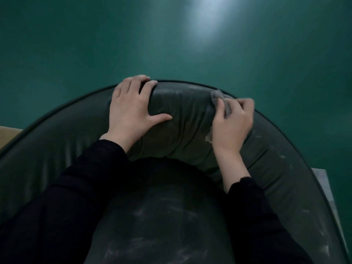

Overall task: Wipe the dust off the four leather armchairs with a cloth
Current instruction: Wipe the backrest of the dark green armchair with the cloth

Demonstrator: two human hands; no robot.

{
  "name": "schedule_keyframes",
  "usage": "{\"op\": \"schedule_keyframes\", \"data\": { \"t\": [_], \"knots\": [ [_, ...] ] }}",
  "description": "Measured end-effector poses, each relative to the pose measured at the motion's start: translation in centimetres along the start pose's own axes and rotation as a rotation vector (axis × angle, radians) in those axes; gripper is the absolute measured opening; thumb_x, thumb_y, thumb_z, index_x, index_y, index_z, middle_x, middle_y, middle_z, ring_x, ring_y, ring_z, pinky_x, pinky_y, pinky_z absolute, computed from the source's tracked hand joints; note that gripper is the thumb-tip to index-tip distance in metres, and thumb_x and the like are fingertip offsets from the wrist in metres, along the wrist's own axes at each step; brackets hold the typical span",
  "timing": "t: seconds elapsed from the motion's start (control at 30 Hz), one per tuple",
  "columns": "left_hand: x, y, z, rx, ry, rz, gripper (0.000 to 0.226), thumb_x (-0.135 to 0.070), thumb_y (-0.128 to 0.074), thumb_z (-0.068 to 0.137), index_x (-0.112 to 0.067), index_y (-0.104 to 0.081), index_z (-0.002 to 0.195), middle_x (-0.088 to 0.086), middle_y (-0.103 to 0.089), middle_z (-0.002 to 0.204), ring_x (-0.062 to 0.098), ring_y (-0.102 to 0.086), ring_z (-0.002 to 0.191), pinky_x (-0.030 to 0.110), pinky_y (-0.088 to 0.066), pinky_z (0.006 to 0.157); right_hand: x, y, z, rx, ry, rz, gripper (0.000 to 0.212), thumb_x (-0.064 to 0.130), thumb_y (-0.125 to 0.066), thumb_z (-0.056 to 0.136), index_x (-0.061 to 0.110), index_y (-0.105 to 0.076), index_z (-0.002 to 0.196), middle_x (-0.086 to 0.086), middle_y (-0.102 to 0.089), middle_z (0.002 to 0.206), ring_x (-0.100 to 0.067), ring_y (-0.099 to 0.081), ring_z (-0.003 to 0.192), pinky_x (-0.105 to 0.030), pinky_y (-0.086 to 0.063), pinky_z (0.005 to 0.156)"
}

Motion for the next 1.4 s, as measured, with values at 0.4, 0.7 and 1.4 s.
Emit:
{"op": "schedule_keyframes", "data": {
  "t": [0.4, 0.7, 1.4],
  "knots": [
    [-7.9, -2.9, 1.2, 0.107, -0.223, 0.001, 0.104, -0.074, -0.061, 0.064, -0.016, -0.037, 0.147, 0.008, -0.039, 0.147, 0.028, -0.032, 0.137, 0.041, -0.014, 0.118, -0.4, 0.1, -4.5, 0.219, 0.367, -0.005, 0.016, 0.004, -0.064, 0.088, -0.004, -0.067, 0.102, -0.017, -0.053, 0.100, -0.023, -0.054, 0.090, -0.029, -0.049, 0.079],
    [-7.3, -3.6, 1.4, 0.070, -0.221, 0.014, 0.101, -0.068, -0.063, 0.061, -0.017, -0.041, 0.145, 0.007, -0.045, 0.143, 0.029, -0.038, 0.132, 0.039, -0.018, 0.113, 2.9, -2.1, -1.5, 0.206, 0.361, 0.120, 0.018, 0.005, -0.063, 0.088, 0.000, -0.068, 0.104, -0.017, -0.052, 0.101, -0.020, -0.053, 0.092, -0.031, -0.050, 0.080],
    [-7.0, -3.7, 1.3, 0.070, -0.210, -0.015, 0.105, -0.072, -0.070, 0.059, -0.020, -0.039, 0.146, 0.005, -0.044, 0.143, 0.030, -0.035, 0.132, 0.042, -0.018, 0.113, -2.0, 1.8, 0.7, 0.096, 0.274, 0.076, 0.015, 0.004, -0.063, 0.087, -0.003, -0.068, 0.099, -0.020, -0.052, 0.101, -0.013, -0.046, 0.093, -0.020, -0.042, 0.083]
  ]
}}
Point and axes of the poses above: each hand's wrist, its own z-axis towards the middle knuckle, its own y-axis out of the back of the hand, x = y × z, the point moved 10 cm from there along z, towards the middle knuckle
